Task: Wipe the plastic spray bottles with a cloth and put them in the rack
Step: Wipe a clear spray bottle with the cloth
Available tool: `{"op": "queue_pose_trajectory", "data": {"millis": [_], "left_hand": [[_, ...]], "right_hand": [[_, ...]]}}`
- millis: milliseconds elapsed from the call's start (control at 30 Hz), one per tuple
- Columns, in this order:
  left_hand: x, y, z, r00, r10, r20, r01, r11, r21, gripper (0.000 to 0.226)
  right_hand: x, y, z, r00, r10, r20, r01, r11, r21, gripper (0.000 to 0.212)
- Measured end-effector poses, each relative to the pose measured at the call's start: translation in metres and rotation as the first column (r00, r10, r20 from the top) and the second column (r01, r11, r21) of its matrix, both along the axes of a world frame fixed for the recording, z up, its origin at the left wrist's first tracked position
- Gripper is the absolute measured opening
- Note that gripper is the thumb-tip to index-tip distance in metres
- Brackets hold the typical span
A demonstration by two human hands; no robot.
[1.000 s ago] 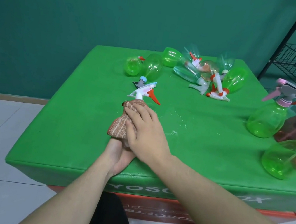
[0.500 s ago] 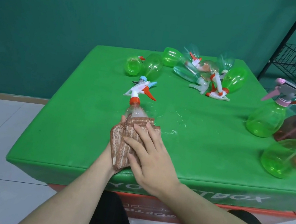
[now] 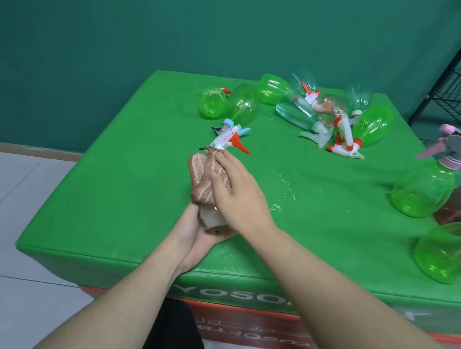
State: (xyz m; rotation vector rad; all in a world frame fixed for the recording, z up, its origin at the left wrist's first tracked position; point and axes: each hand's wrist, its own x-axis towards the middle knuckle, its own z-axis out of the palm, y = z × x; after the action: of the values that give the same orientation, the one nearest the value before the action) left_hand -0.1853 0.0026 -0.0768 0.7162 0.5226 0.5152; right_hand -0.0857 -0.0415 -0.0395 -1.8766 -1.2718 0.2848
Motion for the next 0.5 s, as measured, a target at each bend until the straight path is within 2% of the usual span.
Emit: {"op": "queue_pose_trajectory", "data": {"millis": [67,133,333,500], "left_hand": [[0.000,0.002,-0.002,1.000,-0.001,0.002,0.001,1.000,-0.016,0.035],[0.000,0.001,-0.002,1.000,-0.005,0.010,0.005,1.000,-0.017,0.036],[-0.003,0.002,-0.004,0.999,0.026,0.025,-0.024,0.998,-0.053,0.039],[-0.001,0.003,-0.004,0.999,-0.010,-0.045,0.009,1.000,-0.024,0.061]], "right_hand": [[0.000,-0.003,-0.005,0.996,-0.018,-0.088,0.018,1.000,0.001,0.047],[-0.003,-0.008,-0.010,0.996,-0.009,-0.088,0.011,1.000,0.015,0.048],[-0.020,-0.038,-0.028,0.971,-0.025,0.239,0.028,1.000,-0.011,0.056],[-0.024,-0.056,-0.040,0.966,0.056,0.253,-0.061,0.998,0.012,0.056]]}}
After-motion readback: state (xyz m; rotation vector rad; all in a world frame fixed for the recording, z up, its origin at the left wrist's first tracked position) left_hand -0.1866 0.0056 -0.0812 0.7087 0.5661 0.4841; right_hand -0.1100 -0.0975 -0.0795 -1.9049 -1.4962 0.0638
